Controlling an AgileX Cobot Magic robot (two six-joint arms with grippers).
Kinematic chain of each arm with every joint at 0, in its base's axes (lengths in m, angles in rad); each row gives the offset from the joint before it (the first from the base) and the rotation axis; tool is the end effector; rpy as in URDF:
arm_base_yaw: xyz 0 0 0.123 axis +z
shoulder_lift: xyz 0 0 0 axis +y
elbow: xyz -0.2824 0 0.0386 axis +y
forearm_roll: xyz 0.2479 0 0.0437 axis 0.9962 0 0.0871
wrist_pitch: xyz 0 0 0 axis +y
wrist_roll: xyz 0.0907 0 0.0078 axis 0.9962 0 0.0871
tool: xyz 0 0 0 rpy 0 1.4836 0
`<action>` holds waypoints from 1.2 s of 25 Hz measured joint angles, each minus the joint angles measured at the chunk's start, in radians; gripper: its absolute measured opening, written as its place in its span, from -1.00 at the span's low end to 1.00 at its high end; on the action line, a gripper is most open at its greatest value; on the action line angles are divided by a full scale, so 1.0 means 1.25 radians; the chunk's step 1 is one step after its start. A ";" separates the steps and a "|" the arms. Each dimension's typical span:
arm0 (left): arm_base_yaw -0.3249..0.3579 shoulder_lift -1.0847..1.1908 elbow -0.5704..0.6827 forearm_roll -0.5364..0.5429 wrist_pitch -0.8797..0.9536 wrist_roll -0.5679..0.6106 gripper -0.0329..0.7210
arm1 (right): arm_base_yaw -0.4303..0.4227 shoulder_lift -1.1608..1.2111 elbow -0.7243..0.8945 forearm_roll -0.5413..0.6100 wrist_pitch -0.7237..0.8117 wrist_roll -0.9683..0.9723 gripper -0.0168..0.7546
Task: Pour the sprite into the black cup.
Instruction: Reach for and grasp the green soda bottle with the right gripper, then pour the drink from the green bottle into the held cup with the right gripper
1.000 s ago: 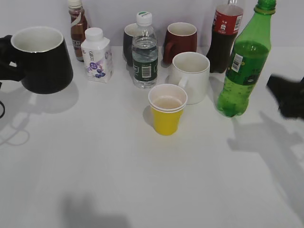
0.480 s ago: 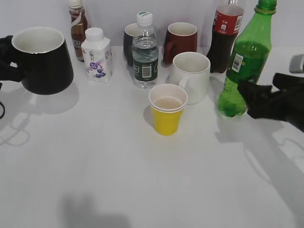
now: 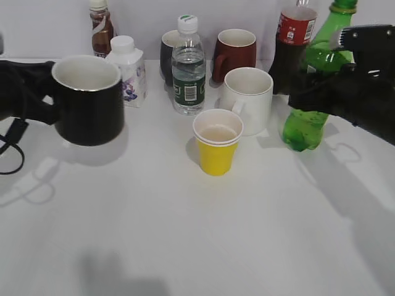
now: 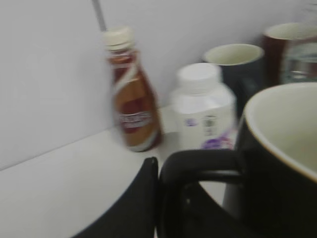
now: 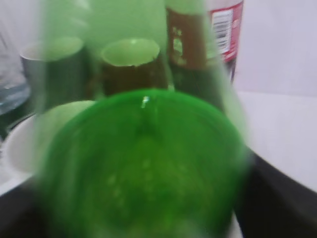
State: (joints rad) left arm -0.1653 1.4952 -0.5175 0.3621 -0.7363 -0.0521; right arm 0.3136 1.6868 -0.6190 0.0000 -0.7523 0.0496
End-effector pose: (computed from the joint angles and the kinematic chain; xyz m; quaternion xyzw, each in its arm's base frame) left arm 0.2715 -0.0672 0.2098 0.2220 0.7357 -0.0744 0.6356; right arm 0.3020 0.0979 0.1822 -0.1031 0.7762 0.1123 0.6117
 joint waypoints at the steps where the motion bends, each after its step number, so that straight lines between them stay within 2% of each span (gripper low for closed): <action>1: -0.020 -0.010 0.000 0.001 0.012 0.001 -0.79 | 0.000 -0.005 -0.002 -0.016 0.011 0.000 0.14; 9: -0.166 -0.094 0.001 -0.011 0.067 0.000 -0.79 | 0.007 -0.182 -0.026 -0.254 0.207 -0.003 0.14; 12: -0.220 -0.109 0.001 -0.018 0.071 0.000 -0.79 | 0.049 -0.232 -0.098 -0.331 0.355 -0.040 0.14; 16: -0.287 -0.112 -0.018 -0.053 0.155 0.000 -0.79 | 0.135 -0.240 -0.191 -0.362 0.481 -0.147 0.14; 22: -0.337 -0.112 -0.049 -0.093 0.231 0.000 -0.79 | 0.230 -0.216 -0.259 -0.362 0.602 -0.352 0.14; 25: -0.351 -0.112 -0.049 -0.093 0.242 0.000 -0.79 | 0.253 -0.187 -0.275 -0.418 0.639 -0.396 0.14; 30: -0.354 -0.112 -0.049 -0.093 0.254 0.000 -0.79 | 0.255 -0.171 -0.281 -0.533 0.652 -0.416 0.14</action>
State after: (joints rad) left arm -0.6073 1.3552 -0.5788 0.2462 -0.4192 -0.0519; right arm 0.6326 1.4730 -0.9702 -0.6663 0.0629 -0.4698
